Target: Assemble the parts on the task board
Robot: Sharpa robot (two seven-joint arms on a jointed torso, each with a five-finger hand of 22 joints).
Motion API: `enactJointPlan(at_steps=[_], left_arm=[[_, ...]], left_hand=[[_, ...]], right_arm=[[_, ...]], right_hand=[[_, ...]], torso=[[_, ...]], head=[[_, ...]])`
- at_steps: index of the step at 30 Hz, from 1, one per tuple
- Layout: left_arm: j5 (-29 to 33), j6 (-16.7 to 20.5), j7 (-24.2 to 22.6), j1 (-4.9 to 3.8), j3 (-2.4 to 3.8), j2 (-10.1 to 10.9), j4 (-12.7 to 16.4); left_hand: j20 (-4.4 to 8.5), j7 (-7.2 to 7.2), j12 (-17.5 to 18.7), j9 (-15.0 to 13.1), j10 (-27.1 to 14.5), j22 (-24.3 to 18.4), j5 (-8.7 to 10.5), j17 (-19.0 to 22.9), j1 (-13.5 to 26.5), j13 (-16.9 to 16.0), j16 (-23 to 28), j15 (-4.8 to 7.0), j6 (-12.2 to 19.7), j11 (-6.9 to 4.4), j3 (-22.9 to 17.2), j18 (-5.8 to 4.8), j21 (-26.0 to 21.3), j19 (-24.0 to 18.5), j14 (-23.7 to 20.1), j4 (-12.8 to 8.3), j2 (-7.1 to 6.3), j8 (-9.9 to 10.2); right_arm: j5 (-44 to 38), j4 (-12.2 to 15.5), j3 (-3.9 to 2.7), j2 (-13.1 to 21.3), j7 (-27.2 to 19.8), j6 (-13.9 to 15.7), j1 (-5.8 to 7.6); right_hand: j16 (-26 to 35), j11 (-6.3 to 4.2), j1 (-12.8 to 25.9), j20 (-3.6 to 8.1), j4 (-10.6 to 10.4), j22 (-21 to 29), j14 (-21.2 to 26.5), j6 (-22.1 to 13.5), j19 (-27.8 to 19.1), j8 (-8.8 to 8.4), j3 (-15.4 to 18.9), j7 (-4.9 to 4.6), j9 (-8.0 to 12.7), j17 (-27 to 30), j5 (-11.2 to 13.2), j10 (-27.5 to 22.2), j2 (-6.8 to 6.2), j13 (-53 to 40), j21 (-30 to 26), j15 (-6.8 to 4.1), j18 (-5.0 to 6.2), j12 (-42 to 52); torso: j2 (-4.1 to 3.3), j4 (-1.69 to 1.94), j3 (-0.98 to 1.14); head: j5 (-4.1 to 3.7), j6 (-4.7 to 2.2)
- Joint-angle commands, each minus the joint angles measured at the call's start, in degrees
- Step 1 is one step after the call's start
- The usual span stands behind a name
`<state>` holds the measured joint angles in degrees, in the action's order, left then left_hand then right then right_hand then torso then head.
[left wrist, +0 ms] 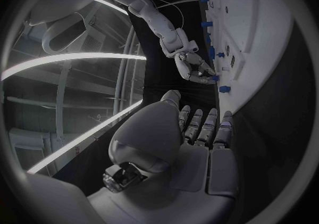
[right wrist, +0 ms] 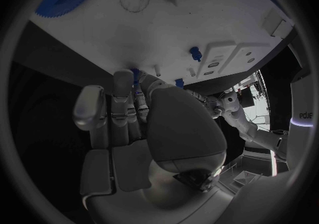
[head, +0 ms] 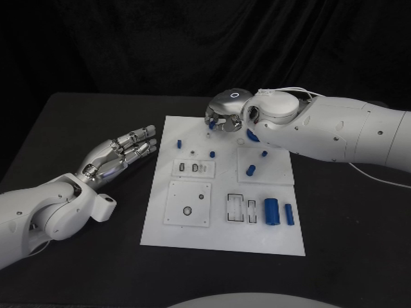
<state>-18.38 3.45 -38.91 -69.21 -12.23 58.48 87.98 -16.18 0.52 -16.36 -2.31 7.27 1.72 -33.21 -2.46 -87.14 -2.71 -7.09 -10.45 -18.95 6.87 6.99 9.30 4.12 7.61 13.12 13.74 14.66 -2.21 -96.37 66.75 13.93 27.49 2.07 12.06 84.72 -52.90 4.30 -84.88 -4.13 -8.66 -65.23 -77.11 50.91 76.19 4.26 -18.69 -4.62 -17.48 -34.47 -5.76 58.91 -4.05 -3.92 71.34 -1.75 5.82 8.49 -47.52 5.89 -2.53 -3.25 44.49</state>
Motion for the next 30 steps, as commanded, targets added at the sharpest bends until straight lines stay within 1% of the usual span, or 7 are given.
enactJointPlan(at_steps=[1,7,14,21,22,25,30], left_arm=[[0.03,-0.66,-13.83,-0.1,0.04,-0.13,-0.01],[0.03,-0.65,-13.69,-0.09,0.04,-0.11,-0.22],[0.03,-0.76,-13.62,-0.08,0.04,0.06,-0.35],[0.03,-0.82,-13.48,-0.07,0.04,0.61,-0.27],[0.03,-0.82,-13.45,-0.07,0.04,0.7,-0.23],[0.03,-0.83,-13.55,-0.07,0.04,0.95,-0.04],[0.03,-0.66,-13.88,-0.06,0.04,1.2,0.4]], left_hand=[[-0.05,0.24,-0.08,-0.04,-0.15,0.0,-0.34,0.06,-0.21,0.01,0.31,-0.12,0.14,0.36,-0.34,0.57,-0.14,-0.12,-0.4,0.06,-0.11,-0.23],[-0.1,0.38,-0.04,-0.01,-0.26,0.0,-0.32,0.07,-0.2,0.03,0.34,-0.16,0.34,0.41,-0.48,0.58,-0.17,-0.17,-0.49,-0.02,-0.15,-0.18],[-0.12,0.43,-0.01,0.0,-0.32,0.0,-0.31,0.08,-0.2,0.05,0.35,-0.18,0.42,0.43,-0.54,0.58,-0.16,-0.16,-0.53,-0.05,-0.16,-0.16],[-0.15,0.5,-0.04,0.0,-0.37,0.03,-0.31,0.06,-0.19,0.05,0.31,-0.22,0.44,0.45,-0.63,0.59,-0.11,-0.06,-0.46,-0.11,-0.19,-0.15],[-0.15,0.5,-0.04,0.0,-0.37,0.03,-0.31,0.06,-0.19,0.05,0.31,-0.22,0.44,0.45,-0.63,0.59,-0.11,-0.06,-0.46,-0.11,-0.19,-0.15],[-0.16,0.51,-0.06,0.0,-0.37,0.04,-0.31,0.05,-0.19,0.05,0.28,-0.23,0.43,0.47,-0.65,0.59,-0.09,-0.02,-0.42,-0.13,-0.2,-0.15],[-0.24,0.48,-0.35,-0.05,-0.31,0.06,-0.37,0.02,-0.18,0.01,0.19,-0.34,0.11,0.55,-0.88,0.6,-0.06,0.02,-0.31,-0.22,-0.18,-0.21]], right_arm=[[1.73,-0.21,0.03,-0.11,1.79,-3.89,-0.21],[1.98,-0.2,0.03,0.26,3.24,-2.76,-0.22],[2.05,0.65,-0.04,1.91,2.37,6.51,-0.06],[2.06,4.18,-0.17,6.09,1.91,9.61,1.56],[2.06,5.13,-0.17,7.08,2.02,9.29,1.88],[2.07,8.68,-0.17,10.75,2.54,7.93,2.78],[2.07,14.72,0.05,17.71,3.79,5.92,3.49]], right_hand=[[1.61,0.58,0.95,-0.5,-0.51,1.34,1.41,-3.45,-1.23,-0.77,0.36,0.99,1.13,1.77,0.63,-2.62,-0.47,-0.02,-1.47,0.44,0.36,-1.44],[3.94,1.52,2.1,-1.81,0.75,6.49,6.48,-18.55,-6.36,-0.95,3.92,3.36,6.39,3.85,1.07,-15.28,-0.39,-0.37,-7.53,1.61,1.6,-4.41],[3.56,1.32,0.41,-1.93,2.42,7.56,8.26,-20.34,-8.11,-0.98,4.41,3.35,7.72,3.64,-0.55,-18.19,0.87,-0.91,-9.5,1.65,2.02,-2.4],[2.87,1.29,-0.37,-1.78,3.19,5.56,7.56,-15.81,-6.69,-0.02,4.54,3.28,7.08,3.58,-1.65,-16.42,1.53,-1.81,-8.12,1.46,1.68,1.06],[2.72,1.23,-0.23,-1.71,3.02,5.0,7.21,-10.52,-6.2,1.63,4.5,2.42,5.89,3.59,-1.8,-14.11,1.84,-2.33,-7.67,1.41,1.61,2.71],[2.82,1.05,0.0,-1.62,2.57,5.0,6.96,-7.09,-6.09,2.81,4.23,0.62,5.62,3.78,-1.99,-10.18,2.01,-3.11,-7.93,1.22,1.64,5.48],[3.72,-2.8,-1.16,0.42,3.25,4.88,6.18,-2.36,-5.88,3.09,3.27,-1.11,6.06,4.35,-2.15,0.92,1.52,-13.01,-8.71,-1.06,1.73,22.35]], torso=[[-0.01,0.01,-0.03],[-0.01,-0.02,-0.02],[0.03,0.05,-0.03],[0.01,-0.11,0.03],[0.02,-0.14,0.03],[0.04,-0.18,0.06],[0.15,-0.38,0.15]], head=[[0.08,-0.03],[0.11,-0.03],[0.14,-0.52],[0.42,-0.83],[0.48,-0.87],[0.66,-0.92],[0.98,-0.81]])
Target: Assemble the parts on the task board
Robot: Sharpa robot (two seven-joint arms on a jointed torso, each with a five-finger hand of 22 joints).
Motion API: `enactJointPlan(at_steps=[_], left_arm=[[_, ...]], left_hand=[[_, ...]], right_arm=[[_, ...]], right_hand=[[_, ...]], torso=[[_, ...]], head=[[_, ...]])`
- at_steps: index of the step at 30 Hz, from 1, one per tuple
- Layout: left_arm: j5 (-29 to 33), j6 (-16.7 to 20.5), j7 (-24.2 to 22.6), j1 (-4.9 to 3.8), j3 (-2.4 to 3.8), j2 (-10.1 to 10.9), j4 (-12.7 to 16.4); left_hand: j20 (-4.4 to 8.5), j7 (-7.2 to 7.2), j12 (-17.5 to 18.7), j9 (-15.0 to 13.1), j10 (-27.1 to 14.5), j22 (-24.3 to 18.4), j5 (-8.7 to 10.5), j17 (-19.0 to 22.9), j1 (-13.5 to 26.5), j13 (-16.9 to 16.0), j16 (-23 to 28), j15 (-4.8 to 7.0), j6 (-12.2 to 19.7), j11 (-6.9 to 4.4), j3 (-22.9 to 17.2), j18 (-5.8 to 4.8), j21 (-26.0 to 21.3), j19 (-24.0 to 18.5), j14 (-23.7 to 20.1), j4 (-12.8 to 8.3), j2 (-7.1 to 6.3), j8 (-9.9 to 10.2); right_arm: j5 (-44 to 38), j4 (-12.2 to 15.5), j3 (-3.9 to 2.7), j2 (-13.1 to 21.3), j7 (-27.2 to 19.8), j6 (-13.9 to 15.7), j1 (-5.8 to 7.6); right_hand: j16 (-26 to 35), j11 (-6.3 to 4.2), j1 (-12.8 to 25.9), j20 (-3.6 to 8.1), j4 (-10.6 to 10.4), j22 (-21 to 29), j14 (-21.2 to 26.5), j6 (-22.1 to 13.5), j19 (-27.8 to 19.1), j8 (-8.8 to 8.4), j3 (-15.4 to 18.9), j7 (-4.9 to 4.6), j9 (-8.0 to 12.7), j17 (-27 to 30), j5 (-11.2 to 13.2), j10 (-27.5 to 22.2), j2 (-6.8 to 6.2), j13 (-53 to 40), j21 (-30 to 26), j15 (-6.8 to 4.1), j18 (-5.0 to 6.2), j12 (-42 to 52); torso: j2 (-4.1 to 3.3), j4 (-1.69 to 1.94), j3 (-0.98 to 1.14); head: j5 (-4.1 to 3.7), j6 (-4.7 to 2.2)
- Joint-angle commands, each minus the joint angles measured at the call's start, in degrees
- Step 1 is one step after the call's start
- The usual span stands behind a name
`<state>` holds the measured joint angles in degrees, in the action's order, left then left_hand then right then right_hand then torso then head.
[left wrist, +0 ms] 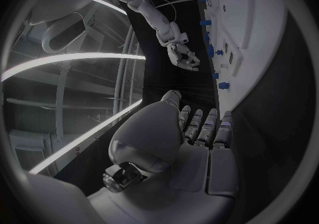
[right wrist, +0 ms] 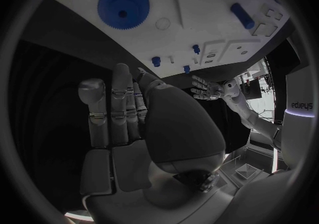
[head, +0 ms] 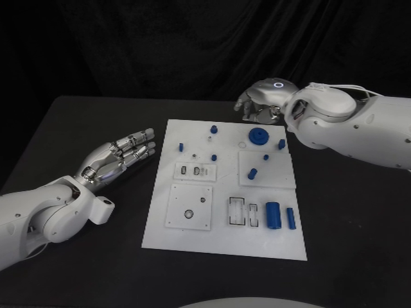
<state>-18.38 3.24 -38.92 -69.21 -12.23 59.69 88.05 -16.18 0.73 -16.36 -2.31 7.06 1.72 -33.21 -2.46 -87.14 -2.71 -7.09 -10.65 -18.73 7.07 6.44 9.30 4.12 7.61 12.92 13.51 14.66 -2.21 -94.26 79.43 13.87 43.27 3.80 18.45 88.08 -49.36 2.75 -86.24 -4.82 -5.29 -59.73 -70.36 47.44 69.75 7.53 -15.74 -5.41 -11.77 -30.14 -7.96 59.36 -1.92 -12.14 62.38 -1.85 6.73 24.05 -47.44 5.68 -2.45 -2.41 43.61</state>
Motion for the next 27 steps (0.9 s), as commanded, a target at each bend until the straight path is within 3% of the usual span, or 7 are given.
enactJointPlan(at_steps=[1,2,3,4,8,17,27], left_arm=[[0.03,-0.44,-13.91,-0.06,0.04,-0.01,0.35],[0.03,-0.46,-13.93,-0.06,0.04,-0.01,0.35],[0.03,-0.47,-13.95,-0.06,0.04,-0.01,0.34],[0.03,-0.48,-13.95,-0.06,0.04,-0.02,0.32],[0.03,-0.61,-13.92,-0.05,0.04,-0.16,0.13],[0.03,-0.82,-13.9,-0.04,0.05,-0.46,-0.2],[0.03,-1.02,-13.75,-0.03,0.05,-0.59,-0.5]], left_hand=[[-0.23,0.27,-0.35,-0.05,-0.1,0.06,-0.37,0.03,-0.18,0.01,0.19,-0.14,-0.1,0.34,-0.33,0.6,-0.06,0.02,-0.11,0.01,-0.18,-0.21],[-0.23,0.26,-0.44,-0.06,-0.07,0.06,-0.41,0.03,-0.18,-0.01,0.19,-0.12,-0.19,0.35,-0.4,0.61,-0.06,0.04,-0.11,-0.01,-0.16,-0.23],[-0.23,0.26,-0.44,-0.06,-0.07,0.06,-0.41,0.03,-0.18,-0.01,0.19,-0.12,-0.19,0.35,-0.4,0.61,-0.06,0.04,-0.11,-0.01,-0.16,-0.23],[-0.23,0.26,-0.44,-0.06,-0.07,0.06,-0.41,0.03,-0.18,-0.01,0.19,-0.12,-0.19,0.35,-0.4,0.61,-0.06,0.04,-0.11,-0.01,-0.16,-0.23],[-0.23,0.26,-0.44,-0.06,-0.07,0.06,-0.43,0.03,-0.17,-0.01,0.2,-0.11,-0.16,0.36,-0.45,0.61,-0.07,0.01,-0.14,-0.03,-0.15,-0.23],[-0.23,0.27,-0.41,-0.05,-0.09,0.05,-0.46,0.05,-0.18,0.0,0.25,-0.12,-0.08,0.37,-0.5,0.61,-0.09,-0.03,-0.24,-0.05,-0.14,-0.22],[-0.24,0.27,-0.44,-0.04,-0.1,0.04,-0.47,0.06,-0.19,0.0,0.27,-0.14,-0.02,0.4,-0.58,0.6,-0.11,-0.06,-0.29,-0.09,-0.13,-0.21]], right_arm=[[-0.04,2.73,0.15,2.89,2.35,-0.72,0.14],[-0.04,3.44,0.19,3.98,2.72,-1.01,0.12],[-0.04,3.98,0.22,4.94,3.12,-1.24,0.1],[-0.04,4.24,0.24,5.48,3.38,-1.39,0.08],[-0.04,5.0,0.3,8.06,5.1,-1.25,-0.38],[-0.04,4.39,0.33,9.65,7.04,-2.33,-1.83],[-0.04,3.16,0.33,8.64,7.22,-3.91,-2.88]], right_hand=[[-13.96,-1.77,1.2,1.58,-0.62,-8.35,-7.74,1.65,5.84,-0.43,1.26,0.24,0.57,-18.97,0.61,2.7,-1.14,-13.33,7.53,-1.41,-1.04,17.02],[-31.05,-3.27,1.75,1.31,-1.25,-17.36,-14.23,2.23,11.33,-1.29,1.91,0.06,1.16,-43.27,0.6,7.0,-1.7,-43.01,16.09,-1.99,-3.33,44.62],[-34.71,-2.78,4.35,1.8,-3.13,-20.52,-16.11,1.52,13.33,-1.91,2.82,0.57,1.45,-49.4,1.28,15.87,-1.27,-56.22,18.92,-1.07,-4.09,53.97],[-37.67,-2.85,5.98,1.7,-4.69,-22.9,-17.5,1.83,14.49,-2.44,3.39,0.5,1.72,-54.36,1.28,20.93,-0.91,-66.19,21.04,-1.42,-4.47,60.7],[-38.79,-2.69,10.89,1.44,-8.06,-23.35,-18.15,1.39,14.02,-3.43,5.78,0.45,2.17,-56.57,1.31,30.64,-0.81,-77.86,21.17,-1.22,-4.39,65.95],[-39.14,-2.86,14.2,1.62,-9.88,-23.67,-18.56,1.89,14.08,-3.43,7.4,0.54,2.4,-57.46,0.06,30.64,-0.58,-77.86,21.13,-1.44,-4.4,65.95],[-34.23,-3.27,13.59,2.12,-9.31,-18.69,-16.16,0.52,10.29,-3.67,7.38,0.93,2.94,-51.53,-0.58,30.64,-0.45,-77.86,15.37,-1.98,-2.75,65.95]], torso=[[0.06,-0.12,0.07],[0.06,-0.09,0.05],[0.13,-0.16,0.03],[0.15,-0.17,0.01],[0.19,-0.17,-0.06],[0.15,-0.15,-0.04],[0.07,0.02,-0.16]], head=[[0.09,0.02],[0.07,0.02],[0.1,0.09],[0.07,0.11],[-0.17,0.12],[-0.05,0.12],[-0.26,0.37]])
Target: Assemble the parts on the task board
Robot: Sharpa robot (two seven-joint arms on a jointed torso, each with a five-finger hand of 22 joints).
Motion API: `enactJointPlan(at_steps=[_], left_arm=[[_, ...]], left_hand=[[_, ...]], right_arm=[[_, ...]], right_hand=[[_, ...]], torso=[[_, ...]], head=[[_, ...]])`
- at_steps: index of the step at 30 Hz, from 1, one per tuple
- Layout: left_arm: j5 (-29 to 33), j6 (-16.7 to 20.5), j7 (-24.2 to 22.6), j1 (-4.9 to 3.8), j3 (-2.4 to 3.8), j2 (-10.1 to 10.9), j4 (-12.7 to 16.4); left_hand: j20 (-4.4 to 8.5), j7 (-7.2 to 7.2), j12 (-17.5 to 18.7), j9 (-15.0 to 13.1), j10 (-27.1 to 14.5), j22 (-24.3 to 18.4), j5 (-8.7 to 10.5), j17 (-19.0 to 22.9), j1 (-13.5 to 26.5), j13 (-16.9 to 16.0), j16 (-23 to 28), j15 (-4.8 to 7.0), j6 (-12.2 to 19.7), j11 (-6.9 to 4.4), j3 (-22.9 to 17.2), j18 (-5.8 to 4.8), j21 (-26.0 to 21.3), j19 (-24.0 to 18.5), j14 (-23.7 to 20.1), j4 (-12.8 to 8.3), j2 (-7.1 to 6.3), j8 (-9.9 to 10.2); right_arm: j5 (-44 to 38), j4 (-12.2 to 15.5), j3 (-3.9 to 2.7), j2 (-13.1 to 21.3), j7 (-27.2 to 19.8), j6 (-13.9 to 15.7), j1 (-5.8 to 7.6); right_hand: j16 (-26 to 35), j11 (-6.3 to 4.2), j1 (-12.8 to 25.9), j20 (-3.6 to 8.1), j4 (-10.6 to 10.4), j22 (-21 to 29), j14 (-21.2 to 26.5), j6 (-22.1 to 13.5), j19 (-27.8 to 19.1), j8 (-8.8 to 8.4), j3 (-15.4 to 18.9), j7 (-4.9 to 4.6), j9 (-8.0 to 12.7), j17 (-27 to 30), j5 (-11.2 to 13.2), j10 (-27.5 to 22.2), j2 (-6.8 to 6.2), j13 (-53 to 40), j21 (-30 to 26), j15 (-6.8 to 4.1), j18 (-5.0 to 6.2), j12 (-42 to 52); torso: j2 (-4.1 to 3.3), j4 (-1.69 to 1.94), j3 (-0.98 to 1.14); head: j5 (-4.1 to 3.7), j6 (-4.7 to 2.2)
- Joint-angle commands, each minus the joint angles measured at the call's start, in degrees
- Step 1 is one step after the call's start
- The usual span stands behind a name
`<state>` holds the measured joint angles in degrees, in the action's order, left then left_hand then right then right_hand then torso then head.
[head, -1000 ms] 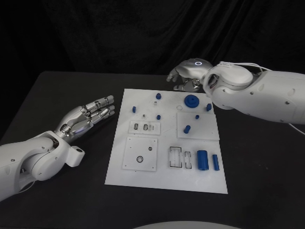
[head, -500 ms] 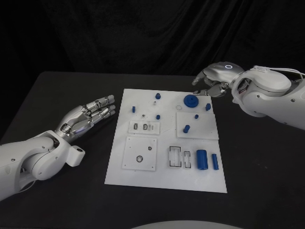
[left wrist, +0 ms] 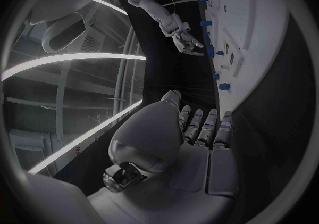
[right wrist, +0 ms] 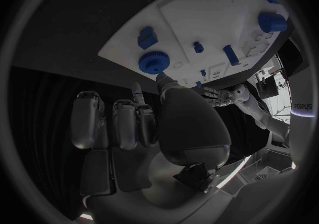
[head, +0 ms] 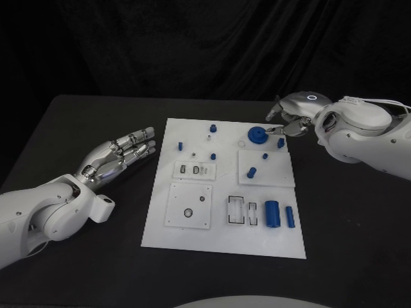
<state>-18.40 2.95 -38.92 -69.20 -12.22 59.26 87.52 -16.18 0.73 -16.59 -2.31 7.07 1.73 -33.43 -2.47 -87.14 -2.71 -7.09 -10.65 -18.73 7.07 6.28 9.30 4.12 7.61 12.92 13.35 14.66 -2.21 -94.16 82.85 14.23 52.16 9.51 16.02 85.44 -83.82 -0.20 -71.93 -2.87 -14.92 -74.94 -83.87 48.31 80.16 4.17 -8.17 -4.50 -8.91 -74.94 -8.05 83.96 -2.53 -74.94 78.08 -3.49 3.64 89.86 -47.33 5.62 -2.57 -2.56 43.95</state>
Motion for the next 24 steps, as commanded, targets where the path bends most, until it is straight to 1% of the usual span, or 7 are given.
enactJointPlan(at_steps=[1,4,9,11,13,19,24], left_arm=[[0.05,-0.8,-13.73,-0.03,0.04,-0.2,-0.01],[0.05,-0.93,-13.65,-0.03,0.04,-0.25,-0.09],[0.05,-1.05,-13.57,-0.03,0.04,-0.3,-0.3],[0.05,-1.09,-13.56,-0.03,0.04,-0.32,-0.35],[0.05,-1.15,-13.53,-0.02,0.04,-0.36,-0.4],[0.05,-1.27,-13.43,-0.02,0.04,-0.48,-0.53],[0.05,-1.37,-13.33,-0.01,0.04,-0.62,-0.69]], left_hand=[[-0.24,0.27,-0.21,-0.04,-0.1,0.04,-0.26,0.06,-0.19,0.0,0.27,-0.14,-0.02,0.4,-0.42,0.6,-0.11,-0.06,-0.29,0.07,-0.13,-0.21],[-0.26,0.27,-0.2,-0.03,-0.15,0.05,-0.27,0.06,-0.2,0.01,0.26,-0.18,0.06,0.44,-0.55,0.58,-0.1,-0.04,-0.29,0.0,-0.12,-0.19],[-0.28,0.27,-0.19,-0.02,-0.18,0.04,-0.27,0.06,-0.2,0.02,0.23,-0.24,0.16,0.49,-0.65,0.56,-0.12,-0.07,-0.26,-0.05,-0.11,-0.17],[-0.28,0.27,-0.19,-0.02,-0.18,0.04,-0.27,0.06,-0.2,0.02,0.23,-0.24,0.16,0.49,-0.65,0.56,-0.12,-0.07,-0.26,-0.05,-0.11,-0.17],[-0.28,0.27,-0.19,-0.02,-0.18,0.04,-0.27,0.06,-0.2,0.02,0.23,-0.24,0.16,0.49,-0.65,0.56,-0.12,-0.07,-0.26,-0.05,-0.11,-0.17],[-0.31,0.28,-0.23,0.0,-0.21,0.04,-0.26,0.06,-0.21,0.02,0.22,-0.3,0.26,0.57,-0.82,0.53,-0.14,-0.1,-0.26,-0.12,-0.07,-0.15],[-0.33,0.3,-0.24,0.01,-0.25,0.04,-0.25,0.06,-0.22,0.03,0.23,-0.36,0.35,0.64,-0.98,0.5,-0.14,-0.11,-0.3,-0.18,-0.03,-0.12]], right_arm=[[-0.15,-0.49,-0.03,-0.52,1.47,-1.72,-0.36],[-0.15,-0.86,-0.03,-0.97,1.42,-2.23,-0.55],[-0.15,-1.45,-0.03,-1.82,0.96,-2.97,-0.91],[-0.15,-1.57,-0.03,-2.07,0.7,-3.06,-1.08],[-0.15,-1.64,-0.03,-2.31,0.48,-3.23,-1.26],[-0.15,-1.88,-0.03,-2.86,0.06,-3.62,-1.61],[-0.14,-2.01,-0.03,-3.25,-0.3,-3.76,-1.77]], right_hand=[[-0.79,-0.44,-1.3,0.27,0.85,-3.74,-3.36,-0.69,0.33,-0.37,-0.42,0.08,0.19,-8.18,-1.69,6.04,0.16,-15.06,-0.14,-0.43,0.22,0.14],[-1.19,-0.47,-1.32,0.31,0.99,-3.91,-3.64,-1.29,0.6,-0.51,-0.43,0.12,0.34,-8.78,-1.88,6.04,0.16,-15.06,-0.03,-0.46,0.14,0.14],[-1.53,-0.55,-1.34,0.35,1.09,-4.14,-3.85,-1.86,0.88,-0.58,-0.45,0.25,0.47,-9.26,-1.9,6.04,0.2,-15.06,0.17,-0.49,0.06,0.14],[-1.83,-0.64,-1.5,0.4,1.3,-4.29,-4.03,-2.29,1.07,-0.58,-0.49,0.37,0.57,-9.68,-1.93,6.04,0.18,-15.06,0.29,-0.57,0.01,0.14],[-2.04,-0.7,-1.6,0.44,1.42,-4.44,-4.15,-2.41,1.23,-0.53,-0.53,0.42,0.59,-9.96,-1.95,6.04,0.18,-15.06,0.44,-0.61,-0.04,0.14],[-2.55,-0.67,-1.68,0.54,1.65,-4.68,-4.45,-2.55,1.54,-0.39,-0.49,0.26,0.55,-10.63,-1.62,6.04,0.1,-15.06,0.64,-0.67,-0.12,0.14],[-2.81,-0.63,-1.76,0.56,1.82,-4.81,-4.6,-2.36,1.71,-0.19,-0.47,0.22,0.4,-10.98,-1.38,6.04,0.07,-15.06,0.75,-0.66,-0.17,0.14]], torso=[[-0.04,0.09,-0.05],[-0.02,0.09,-0.05],[-0.02,0.12,-0.06],[0.02,0.01,-0.04],[0.03,0.03,-0.04],[0.03,0.04,-0.06],[0.06,0.0,-0.03]], head=[[-0.13,0.04],[-0.33,0.23],[-0.43,0.32],[-0.4,0.35],[-0.43,0.4],[-0.53,0.61],[-0.53,0.75]])
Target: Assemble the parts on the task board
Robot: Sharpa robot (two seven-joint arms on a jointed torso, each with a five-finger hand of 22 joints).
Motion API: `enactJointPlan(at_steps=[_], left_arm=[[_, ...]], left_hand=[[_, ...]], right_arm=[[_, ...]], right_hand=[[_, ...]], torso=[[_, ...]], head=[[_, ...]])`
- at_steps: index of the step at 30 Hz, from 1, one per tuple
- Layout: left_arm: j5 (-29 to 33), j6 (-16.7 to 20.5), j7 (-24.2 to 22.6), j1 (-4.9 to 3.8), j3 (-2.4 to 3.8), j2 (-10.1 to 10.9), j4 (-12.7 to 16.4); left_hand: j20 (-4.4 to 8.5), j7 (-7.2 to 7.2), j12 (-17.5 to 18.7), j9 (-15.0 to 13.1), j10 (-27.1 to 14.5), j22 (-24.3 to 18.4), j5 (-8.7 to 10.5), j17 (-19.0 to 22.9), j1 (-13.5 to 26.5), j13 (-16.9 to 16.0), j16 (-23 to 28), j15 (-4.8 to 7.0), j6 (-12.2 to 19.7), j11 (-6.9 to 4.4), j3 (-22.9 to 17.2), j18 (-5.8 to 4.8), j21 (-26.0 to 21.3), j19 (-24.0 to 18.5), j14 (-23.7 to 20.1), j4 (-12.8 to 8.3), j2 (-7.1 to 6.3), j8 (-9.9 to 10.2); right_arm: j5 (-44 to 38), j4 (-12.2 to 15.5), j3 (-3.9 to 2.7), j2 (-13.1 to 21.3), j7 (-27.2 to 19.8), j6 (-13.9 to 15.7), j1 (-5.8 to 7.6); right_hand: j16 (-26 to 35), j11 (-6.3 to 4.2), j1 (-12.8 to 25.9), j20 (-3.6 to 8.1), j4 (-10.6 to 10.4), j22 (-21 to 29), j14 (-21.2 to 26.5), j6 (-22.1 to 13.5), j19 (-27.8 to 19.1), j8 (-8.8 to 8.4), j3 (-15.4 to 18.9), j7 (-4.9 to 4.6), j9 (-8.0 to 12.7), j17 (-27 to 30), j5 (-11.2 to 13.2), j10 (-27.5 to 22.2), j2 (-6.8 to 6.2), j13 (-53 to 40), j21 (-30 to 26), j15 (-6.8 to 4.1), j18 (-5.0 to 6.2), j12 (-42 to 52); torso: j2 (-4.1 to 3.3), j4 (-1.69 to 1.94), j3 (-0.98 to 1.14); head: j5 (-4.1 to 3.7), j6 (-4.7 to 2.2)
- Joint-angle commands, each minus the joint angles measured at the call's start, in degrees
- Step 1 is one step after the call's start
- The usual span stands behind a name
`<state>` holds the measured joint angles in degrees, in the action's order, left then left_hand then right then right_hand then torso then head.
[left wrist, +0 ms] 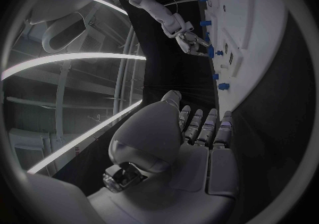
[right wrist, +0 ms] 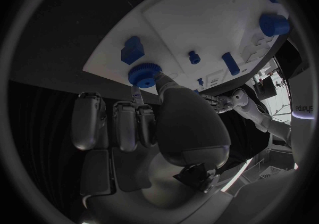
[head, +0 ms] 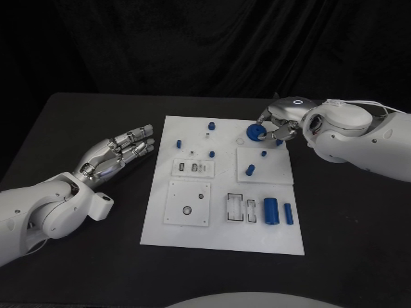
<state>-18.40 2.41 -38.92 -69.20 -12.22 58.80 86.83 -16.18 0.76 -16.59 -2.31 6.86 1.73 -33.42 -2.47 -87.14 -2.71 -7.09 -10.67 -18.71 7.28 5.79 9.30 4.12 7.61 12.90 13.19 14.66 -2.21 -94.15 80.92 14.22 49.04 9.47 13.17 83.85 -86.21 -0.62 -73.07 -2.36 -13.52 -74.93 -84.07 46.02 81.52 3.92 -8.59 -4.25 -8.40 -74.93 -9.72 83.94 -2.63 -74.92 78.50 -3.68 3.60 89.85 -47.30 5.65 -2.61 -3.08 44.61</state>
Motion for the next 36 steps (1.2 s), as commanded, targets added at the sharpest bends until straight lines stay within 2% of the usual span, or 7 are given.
enactJointPlan(at_steps=[1,4,12,18,23,26,36], left_arm=[[0.05,-0.83,-13.32,-0.01,0.05,-0.18,-0.02],[0.05,-0.9,-13.26,-0.01,0.05,-0.28,-0.14],[0.05,-1.08,-13.16,0.01,0.05,-0.49,-0.42],[0.05,-1.21,-13.07,0.02,0.05,-0.6,-0.57],[0.05,-1.31,-12.97,0.04,0.05,-0.61,-0.65],[0.05,-1.34,-12.94,0.05,0.05,-0.58,-0.66],[0.05,-1.17,-12.93,0.06,0.05,-0.16,-0.4]], left_hand=[[-0.33,0.28,-0.25,0.01,-0.05,0.04,-0.25,0.06,-0.22,0.03,0.22,-0.34,0.33,0.44,-0.49,0.5,-0.14,-0.11,-0.28,-0.02,-0.03,-0.13],[-0.33,0.28,-0.25,0.01,-0.05,0.04,-0.25,0.06,-0.22,0.03,0.22,-0.34,0.33,0.44,-0.49,0.5,-0.14,-0.11,-0.28,-0.02,-0.03,-0.13],[-0.34,0.3,-0.25,0.02,-0.09,0.04,-0.25,0.07,-0.22,0.03,0.22,-0.38,0.42,0.49,-0.63,0.47,-0.15,-0.12,-0.3,-0.06,0.01,-0.11],[-0.35,0.34,-0.27,0.03,-0.13,0.04,-0.24,0.07,-0.22,0.04,0.22,-0.43,0.51,0.55,-0.78,0.44,-0.16,-0.13,-0.31,-0.12,0.04,-0.09],[-0.36,0.35,-0.25,0.04,-0.17,0.03,-0.23,0.07,-0.21,0.05,0.21,-0.46,0.59,0.59,-0.88,0.42,-0.18,-0.17,-0.31,-0.15,0.07,-0.08],[-0.37,0.37,-0.28,0.04,-0.18,0.03,-0.22,0.07,-0.21,0.05,0.21,-0.48,0.57,0.62,-0.96,0.4,-0.18,-0.18,-0.32,-0.18,0.08,-0.08],[-0.38,0.4,-0.36,0.04,-0.2,0.03,-0.21,0.05,-0.2,0.04,0.15,-0.53,0.61,0.68,-1.14,0.37,-0.17,-0.16,-0.25,-0.25,0.12,-0.07]], right_arm=[[-0.15,-0.09,-0.03,-0.16,-0.27,-0.94,-0.19],[-0.15,-0.28,-0.03,-0.42,-0.29,-1.16,-0.25],[-0.15,-1.24,-0.03,-1.12,-0.4,-1.69,-0.48],[-0.15,-1.68,-0.03,-1.49,-0.89,-1.32,-0.8],[-0.15,-1.73,-0.03,-1.64,-1.29,-0.95,-0.97],[-0.15,-1.66,-0.03,-1.61,-1.47,-0.41,-1.01],[-0.15,1.55,-0.04,-0.07,-1.4,3.02,0.02]], right_hand=[[-0.48,-0.19,-0.62,0.05,0.46,-4.84,-4.43,0.05,0.38,0.14,-0.05,-0.06,-0.18,-11.08,0.33,6.06,0.18,-15.08,0.34,-0.46,-0.13,0.15],[-0.44,-0.13,-0.89,0.04,0.79,-4.84,-4.45,0.49,0.46,0.44,-0.18,-0.14,-0.53,-11.09,-0.03,6.06,0.32,-15.08,0.27,-0.42,-0.13,0.15],[0.13,-0.23,-3.24,0.08,3.41,-4.64,-4.29,3.19,0.42,2.21,-1.75,0.02,-2.87,-10.77,-6.18,6.06,0.6,-15.08,-0.37,-0.48,-0.03,0.15],[0.5,-0.87,-4.93,0.54,6.18,-4.72,-4.26,7.44,0.53,7.46,-2.64,0.65,-7.37,-10.68,-8.79,6.06,1.28,-15.08,-0.67,-0.89,0.01,0.15],[0.88,-1.85,-4.83,1.33,8.29,-4.93,-4.28,7.42,0.69,16.13,-2.21,1.81,-15.1,-10.67,-9.86,6.06,2.3,-15.08,-0.99,-1.65,0.02,0.15],[1.02,-1.85,-4.72,1.36,8.81,-5.07,-4.3,6.31,0.8,19.0,-2.31,1.91,-18.04,-10.69,-10.21,6.06,2.37,-15.08,-1.08,-1.8,-0.03,0.15],[0.78,-2.07,-4.07,1.56,8.98,-5.76,-4.55,4.93,1.39,22.53,-2.9,2.13,-21.79,-11.12,-13.03,6.06,1.83,-15.08,-0.62,-2.05,-0.21,0.15]], torso=[[0.04,-0.03,0.02],[0.04,0.02,0.03],[0.04,-0.01,0.03],[0.02,0.01,0.02],[0.06,0.0,0.0],[0.03,0.0,0.01],[0.04,0.02,0.03]], head=[[0.0,0.09],[-0.08,0.19],[-0.13,0.27],[-0.02,0.18],[0.14,0.13],[0.15,0.12],[0.78,-0.36]])
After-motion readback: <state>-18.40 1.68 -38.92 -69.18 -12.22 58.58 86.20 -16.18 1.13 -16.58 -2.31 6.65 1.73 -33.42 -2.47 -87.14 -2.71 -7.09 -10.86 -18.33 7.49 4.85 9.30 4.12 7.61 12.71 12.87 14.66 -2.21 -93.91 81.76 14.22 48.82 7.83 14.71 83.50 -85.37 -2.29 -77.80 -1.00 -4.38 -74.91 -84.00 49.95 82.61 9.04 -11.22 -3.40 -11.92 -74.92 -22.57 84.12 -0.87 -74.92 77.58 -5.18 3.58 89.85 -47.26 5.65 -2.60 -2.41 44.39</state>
